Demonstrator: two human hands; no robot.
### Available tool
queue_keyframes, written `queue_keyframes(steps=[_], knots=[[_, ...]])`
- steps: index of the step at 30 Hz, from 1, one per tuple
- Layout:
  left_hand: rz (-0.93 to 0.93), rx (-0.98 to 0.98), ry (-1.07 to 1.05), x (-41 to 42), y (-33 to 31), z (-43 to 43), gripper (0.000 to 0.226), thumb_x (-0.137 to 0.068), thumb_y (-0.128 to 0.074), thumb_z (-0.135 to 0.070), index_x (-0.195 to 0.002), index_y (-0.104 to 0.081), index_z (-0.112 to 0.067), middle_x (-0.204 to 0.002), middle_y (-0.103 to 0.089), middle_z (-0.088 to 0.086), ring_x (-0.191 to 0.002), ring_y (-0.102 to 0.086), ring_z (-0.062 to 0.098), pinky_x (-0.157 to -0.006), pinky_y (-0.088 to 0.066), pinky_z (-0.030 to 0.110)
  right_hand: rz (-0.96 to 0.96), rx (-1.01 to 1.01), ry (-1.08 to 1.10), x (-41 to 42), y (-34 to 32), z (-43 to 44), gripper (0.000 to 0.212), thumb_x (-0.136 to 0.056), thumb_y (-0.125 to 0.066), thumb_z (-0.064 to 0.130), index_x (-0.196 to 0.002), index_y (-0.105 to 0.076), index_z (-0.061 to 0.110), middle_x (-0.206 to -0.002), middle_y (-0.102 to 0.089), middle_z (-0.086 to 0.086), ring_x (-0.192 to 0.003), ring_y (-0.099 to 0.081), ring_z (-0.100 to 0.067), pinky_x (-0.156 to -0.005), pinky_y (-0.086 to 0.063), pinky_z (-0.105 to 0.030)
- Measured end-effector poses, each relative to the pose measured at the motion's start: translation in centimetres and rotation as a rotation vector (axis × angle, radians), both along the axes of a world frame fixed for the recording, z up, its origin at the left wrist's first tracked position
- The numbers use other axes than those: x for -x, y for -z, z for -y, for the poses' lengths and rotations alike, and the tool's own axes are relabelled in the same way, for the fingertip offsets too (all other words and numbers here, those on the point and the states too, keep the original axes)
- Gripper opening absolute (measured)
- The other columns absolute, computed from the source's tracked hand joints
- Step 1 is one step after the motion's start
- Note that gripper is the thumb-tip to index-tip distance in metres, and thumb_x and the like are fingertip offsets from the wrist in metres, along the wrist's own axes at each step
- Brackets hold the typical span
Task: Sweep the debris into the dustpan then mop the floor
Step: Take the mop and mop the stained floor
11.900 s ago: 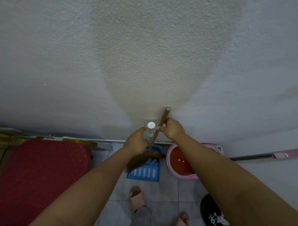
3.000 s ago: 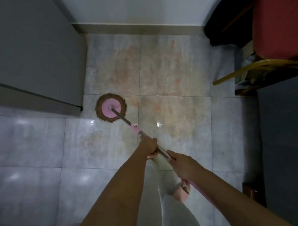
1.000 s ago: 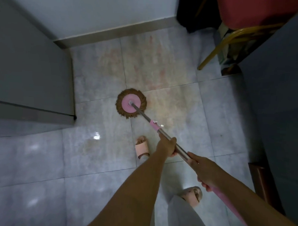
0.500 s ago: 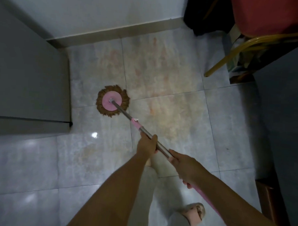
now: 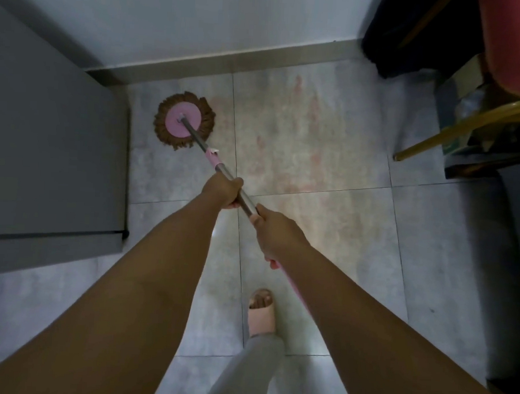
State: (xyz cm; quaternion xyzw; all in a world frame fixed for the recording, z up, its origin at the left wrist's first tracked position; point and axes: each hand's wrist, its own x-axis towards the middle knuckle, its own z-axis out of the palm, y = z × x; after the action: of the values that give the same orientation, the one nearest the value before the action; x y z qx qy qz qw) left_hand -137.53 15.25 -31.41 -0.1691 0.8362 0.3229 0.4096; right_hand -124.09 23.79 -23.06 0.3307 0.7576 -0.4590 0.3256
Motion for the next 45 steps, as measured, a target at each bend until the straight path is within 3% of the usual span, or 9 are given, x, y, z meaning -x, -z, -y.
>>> queue_keyframes(steps=[9, 13, 19, 23, 27, 32, 35, 41, 45], knots=[[0.004, -0.065, 0.128, -14.5, -1.8, -3.3, 0.053, -0.095, -0.053, -0.031, -0.14, -0.034, -0.013, -0.097, -0.063, 0.018, -0.057, -0.063, 0.02, -0.034, -0.045, 0.017, 0.061, -0.001, 0.155, -15.0, -2.4, -2.2, 0.039, -0.1, -0.034, 0.047, -0.138, -0.042, 0.042, -0.074, -0.054, 0.012, -0.06, -0.054, -0.007, -0.055, -0.05, -0.024], [0.051, -0.095, 0.129, -23.8, -3.5, -4.7, 0.055, -0.095, -0.053, -0.031, -0.141, -0.03, -0.014, -0.098, -0.06, 0.017, -0.057, -0.061, 0.02, -0.033, -0.045, 0.018, 0.137, 0.047, 0.229, -24.0, -4.9, -3.4, 0.041, -0.099, -0.036, 0.049, -0.14, -0.041, 0.045, -0.086, -0.055, 0.007, -0.066, -0.051, -0.012, -0.055, -0.044, -0.023], [0.063, -0.159, 0.076, -37.1, -7.2, -5.7, 0.054, -0.093, -0.053, -0.031, -0.142, -0.035, -0.015, -0.103, -0.065, 0.014, -0.07, -0.066, 0.022, -0.045, -0.053, 0.022, 0.183, 0.111, 0.28, -35.1, -10.7, -5.0, 0.043, -0.101, -0.037, 0.043, -0.143, -0.04, 0.037, -0.074, -0.049, 0.008, -0.056, -0.05, -0.009, -0.044, -0.039, -0.018], [0.005, -0.129, 0.112, -40.5, -8.6, -5.0, 0.053, -0.09, -0.054, -0.035, -0.138, -0.043, -0.014, -0.109, -0.068, 0.013, -0.094, -0.068, 0.028, -0.084, -0.057, 0.039, 0.197, 0.106, 0.295, -37.8, -11.8, -4.8, 0.044, -0.1, -0.041, 0.045, -0.143, -0.042, 0.039, -0.073, -0.045, 0.013, -0.058, -0.044, -0.003, -0.047, -0.035, -0.016], [-0.061, -0.096, 0.158, -38.0, -8.2, -3.3, 0.053, -0.091, -0.053, -0.035, -0.139, -0.044, -0.015, -0.094, -0.067, 0.003, -0.082, -0.067, 0.019, -0.076, -0.055, 0.029, 0.163, 0.138, 0.281, -35.6, -10.5, -3.3, 0.044, -0.099, -0.041, 0.044, -0.143, -0.042, 0.038, -0.077, -0.044, 0.016, -0.06, -0.037, 0.003, -0.054, -0.028, -0.012], [-0.103, -0.084, 0.089, -28.3, -5.1, -0.8, 0.056, -0.092, -0.054, -0.038, -0.143, -0.042, -0.02, -0.106, -0.067, 0.004, -0.091, -0.066, 0.022, -0.082, -0.052, 0.029, 0.13, 0.185, 0.255, -25.9, -6.4, -1.8, 0.043, -0.1, -0.041, 0.042, -0.144, -0.042, 0.039, -0.083, -0.05, 0.015, -0.061, -0.039, 0.003, -0.056, -0.03, -0.012], [-0.162, -0.035, 0.142, -19.8, -2.9, 0.7, 0.053, -0.092, -0.054, -0.038, -0.14, -0.046, -0.016, -0.112, -0.066, 0.009, -0.098, -0.064, 0.027, -0.089, -0.052, 0.033, 0.106, 0.252, 0.287, -17.9, -4.1, -1.0, 0.041, -0.102, -0.04, 0.037, -0.143, -0.042, 0.037, -0.069, -0.051, 0.013, -0.054, -0.045, -0.002, -0.049, -0.036, -0.016], [-0.182, 0.09, 0.314, -3.9, -0.1, 0.8, 0.046, -0.093, -0.054, -0.037, -0.126, -0.052, -0.005, -0.103, -0.068, 0.015, -0.082, -0.068, 0.026, -0.074, -0.055, 0.031, 0.077, 0.413, 0.48, -5.0, -1.3, -0.2, 0.043, -0.103, -0.039, 0.035, -0.146, -0.037, 0.038, -0.059, -0.05, -0.004, -0.041, -0.045, -0.012, -0.037, -0.036, -0.013], [-0.162, 0.053, 0.348, 0.4, 0.7, -2.1, 0.048, -0.093, -0.054, -0.037, -0.129, -0.05, -0.005, -0.114, -0.065, 0.018, -0.098, -0.066, 0.032, -0.088, -0.056, 0.04, 0.077, 0.445, 0.58, -1.3, -1.1, -1.7, 0.042, -0.103, -0.039, 0.034, -0.145, -0.039, 0.039, -0.061, -0.049, -0.006, -0.045, -0.044, -0.015, -0.041, -0.036, -0.015]])
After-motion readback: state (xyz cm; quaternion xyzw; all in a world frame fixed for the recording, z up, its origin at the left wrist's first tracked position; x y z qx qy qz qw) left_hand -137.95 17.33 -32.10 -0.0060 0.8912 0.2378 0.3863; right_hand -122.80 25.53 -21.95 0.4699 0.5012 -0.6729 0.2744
